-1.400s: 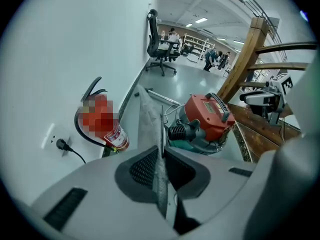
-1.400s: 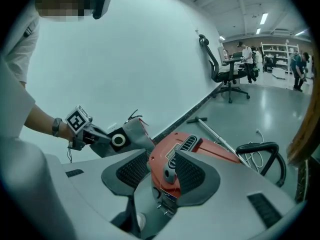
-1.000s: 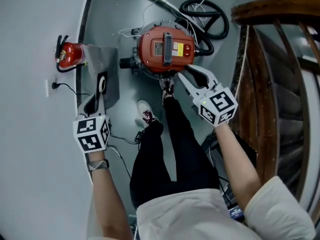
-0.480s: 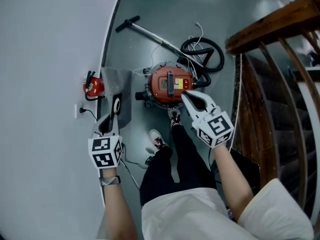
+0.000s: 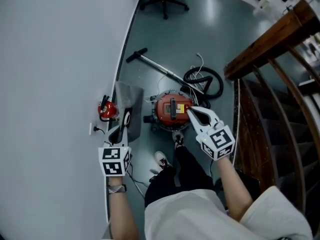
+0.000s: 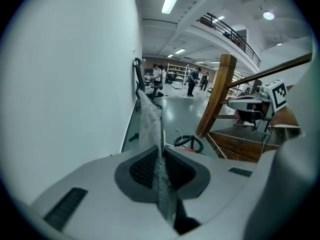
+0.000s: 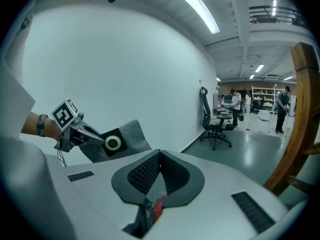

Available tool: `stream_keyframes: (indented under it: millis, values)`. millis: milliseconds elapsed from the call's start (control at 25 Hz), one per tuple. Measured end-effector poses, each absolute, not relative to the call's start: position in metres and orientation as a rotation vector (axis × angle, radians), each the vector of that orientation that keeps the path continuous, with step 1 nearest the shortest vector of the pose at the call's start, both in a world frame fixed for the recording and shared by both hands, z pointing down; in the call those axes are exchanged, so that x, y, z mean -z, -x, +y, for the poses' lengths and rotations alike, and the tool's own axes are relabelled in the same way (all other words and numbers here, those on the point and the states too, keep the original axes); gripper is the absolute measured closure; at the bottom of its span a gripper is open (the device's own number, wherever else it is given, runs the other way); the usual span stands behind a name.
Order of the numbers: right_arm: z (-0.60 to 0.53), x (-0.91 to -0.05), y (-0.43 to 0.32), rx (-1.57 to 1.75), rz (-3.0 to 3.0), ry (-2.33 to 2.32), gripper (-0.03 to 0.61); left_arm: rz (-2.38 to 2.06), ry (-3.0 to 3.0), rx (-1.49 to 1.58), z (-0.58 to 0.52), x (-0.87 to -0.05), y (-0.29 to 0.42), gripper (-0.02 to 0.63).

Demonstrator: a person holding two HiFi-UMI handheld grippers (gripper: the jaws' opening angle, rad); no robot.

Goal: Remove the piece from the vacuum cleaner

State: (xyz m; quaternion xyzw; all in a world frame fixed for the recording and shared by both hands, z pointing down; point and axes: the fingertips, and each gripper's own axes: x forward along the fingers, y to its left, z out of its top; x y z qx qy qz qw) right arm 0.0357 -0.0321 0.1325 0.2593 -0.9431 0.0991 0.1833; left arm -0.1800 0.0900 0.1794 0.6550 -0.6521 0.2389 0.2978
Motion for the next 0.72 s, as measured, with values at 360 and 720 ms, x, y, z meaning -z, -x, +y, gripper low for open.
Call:
stream_keyframes:
  millis: [360,720]
  values:
    - [-0.031,-0.053,-0.033,-0.174,-2.765,-0.64,0.549,-1.798,-1.789,-0.589,0.096,-0.117,0.165,0.584]
    - [-0.026,0.015,-0.031,-0.042,-2.827,-0.615,0.549,-1.885,-1.892,-0.565,0.091,-0.048,0.151,0.584]
